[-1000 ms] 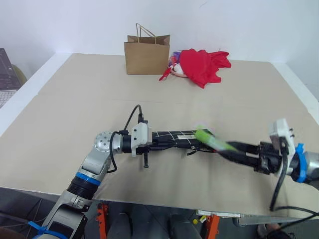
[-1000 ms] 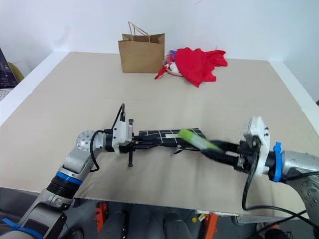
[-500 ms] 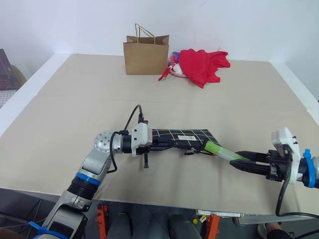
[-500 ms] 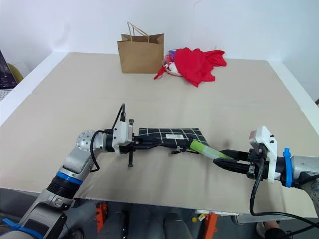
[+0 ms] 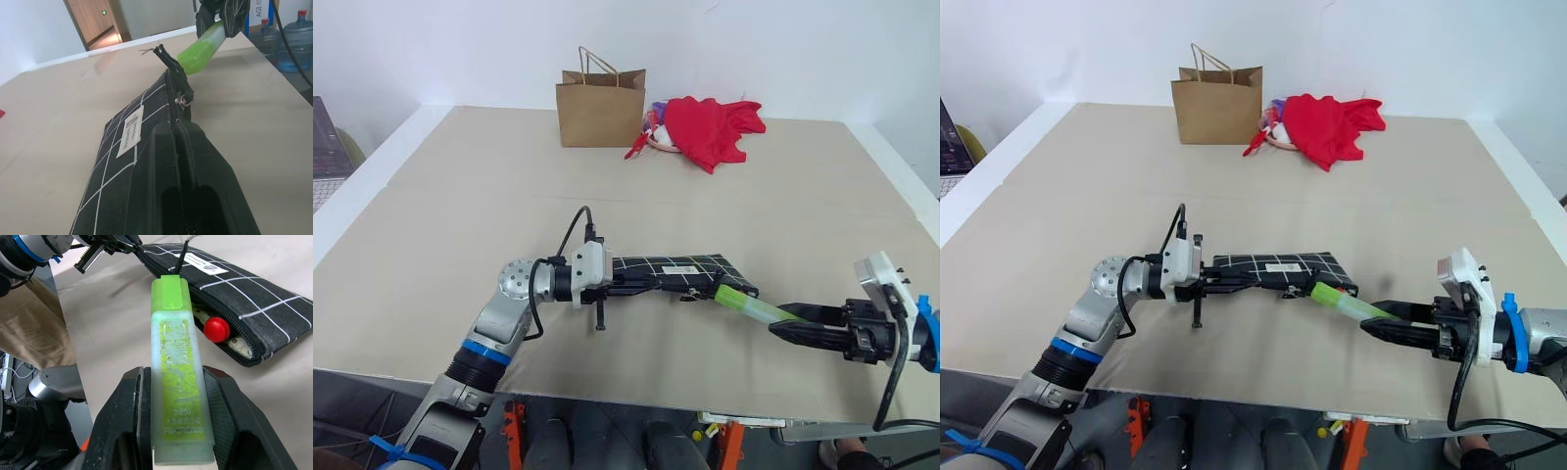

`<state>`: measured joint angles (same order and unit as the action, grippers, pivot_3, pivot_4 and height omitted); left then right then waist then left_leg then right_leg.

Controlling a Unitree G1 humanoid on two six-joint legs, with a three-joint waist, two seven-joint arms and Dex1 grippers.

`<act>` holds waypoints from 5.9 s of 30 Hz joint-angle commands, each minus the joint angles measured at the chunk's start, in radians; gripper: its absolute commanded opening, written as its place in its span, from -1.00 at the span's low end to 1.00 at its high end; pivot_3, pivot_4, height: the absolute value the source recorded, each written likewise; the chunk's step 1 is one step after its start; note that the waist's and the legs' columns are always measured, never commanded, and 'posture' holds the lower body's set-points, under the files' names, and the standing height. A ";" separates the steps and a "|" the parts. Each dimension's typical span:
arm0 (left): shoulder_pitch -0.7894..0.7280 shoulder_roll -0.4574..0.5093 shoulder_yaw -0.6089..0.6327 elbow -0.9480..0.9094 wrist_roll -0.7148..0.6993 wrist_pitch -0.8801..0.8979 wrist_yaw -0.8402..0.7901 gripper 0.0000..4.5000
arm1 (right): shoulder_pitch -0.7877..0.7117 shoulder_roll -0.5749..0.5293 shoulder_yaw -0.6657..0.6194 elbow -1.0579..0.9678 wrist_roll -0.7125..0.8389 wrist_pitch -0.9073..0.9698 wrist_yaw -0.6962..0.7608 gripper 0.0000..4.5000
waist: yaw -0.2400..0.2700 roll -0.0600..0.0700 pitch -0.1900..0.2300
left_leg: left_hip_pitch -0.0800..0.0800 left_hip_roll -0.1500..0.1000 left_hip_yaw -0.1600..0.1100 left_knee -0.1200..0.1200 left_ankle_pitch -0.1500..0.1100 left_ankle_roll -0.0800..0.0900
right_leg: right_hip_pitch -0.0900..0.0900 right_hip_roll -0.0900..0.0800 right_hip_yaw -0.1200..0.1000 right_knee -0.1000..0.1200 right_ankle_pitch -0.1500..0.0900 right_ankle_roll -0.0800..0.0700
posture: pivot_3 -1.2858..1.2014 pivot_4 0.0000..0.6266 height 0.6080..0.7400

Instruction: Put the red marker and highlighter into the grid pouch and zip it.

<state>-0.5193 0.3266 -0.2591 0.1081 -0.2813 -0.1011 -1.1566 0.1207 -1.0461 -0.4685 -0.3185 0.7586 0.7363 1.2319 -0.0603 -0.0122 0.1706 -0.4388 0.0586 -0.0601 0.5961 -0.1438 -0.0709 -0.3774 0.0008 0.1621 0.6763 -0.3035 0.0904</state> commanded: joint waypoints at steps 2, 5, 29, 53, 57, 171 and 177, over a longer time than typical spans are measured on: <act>-0.009 -0.004 0.007 -0.022 0.000 -0.010 0.007 -1.00 | -0.020 -0.006 0.019 0.017 -0.030 -0.034 0.000 -0.51 | 0.000 0.000 0.000 | 0.000 0.000 0.000 0.000 0.000 0.000 | 0.000 0.000 0.000 0.000 0.000 0.000 | 0.03 -0.52 1.00; -0.009 -0.006 0.007 -0.025 -0.002 -0.007 0.008 -1.00 | -0.028 -0.006 0.041 0.023 -0.045 -0.044 0.004 -0.51 | 0.000 0.000 0.000 | 0.000 0.000 0.000 0.000 0.000 0.000 | 0.000 0.000 0.000 0.000 0.000 0.000 | 0.03 -0.52 1.00; 0.017 -0.014 -0.014 -0.043 0.003 -0.022 -0.010 -1.00 | -0.183 -0.018 0.230 0.118 -0.129 -0.074 0.026 -0.51 | 0.000 0.000 0.000 | 0.000 0.000 0.000 0.001 0.000 0.000 | 0.001 0.000 0.000 0.000 0.000 0.000 | 0.03 -0.52 1.00; 0.026 -0.018 -0.008 -0.062 -0.011 0.001 -0.007 -1.00 | -0.293 0.031 0.288 0.216 -0.180 -0.122 0.023 -0.51 | 0.002 0.000 0.000 | 0.000 0.000 -0.001 0.001 0.000 0.000 | 0.001 0.000 -0.001 0.000 0.000 0.000 | 0.03 -0.52 1.00; 0.021 -0.019 0.007 -0.073 -0.048 0.038 -0.012 -1.00 | -0.275 0.023 0.271 0.246 -0.186 -0.146 0.033 -0.51 | 0.001 0.001 0.000 | 0.000 0.000 -0.001 0.002 0.000 0.000 | 0.001 0.000 -0.001 0.000 0.000 0.000 | 0.03 -0.52 1.00; 0.004 0.023 0.040 -0.110 -0.108 0.201 -0.071 -1.00 | -0.320 0.311 0.436 0.124 -0.294 -1.051 0.065 -0.97 | -0.003 -0.003 0.004 | 0.002 -0.002 -0.006 0.001 0.001 -0.002 | 0.005 -0.002 -0.006 0.001 -0.001 -0.001 | 0.03 -0.52 1.00; 0.000 0.026 0.040 -0.100 -0.096 0.180 -0.075 -1.00 | -0.333 0.296 0.402 0.137 -0.289 -1.025 0.037 -0.97 | -0.003 -0.003 0.004 | 0.002 -0.002 -0.006 0.001 0.001 -0.002 | 0.005 -0.002 -0.006 0.001 -0.001 -0.001 | 0.03 -0.52 1.00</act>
<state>-0.5131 0.3431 -0.2268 0.0189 -0.3807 0.1043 -1.2292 -0.1983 -0.7269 -0.0138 -0.1660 0.4462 -0.2936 1.2820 -0.0632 -0.0152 0.1748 -0.4372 0.0568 -0.0660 0.5975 -0.1432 -0.0726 -0.3725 -0.0009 0.1560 0.6778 -0.3041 0.0894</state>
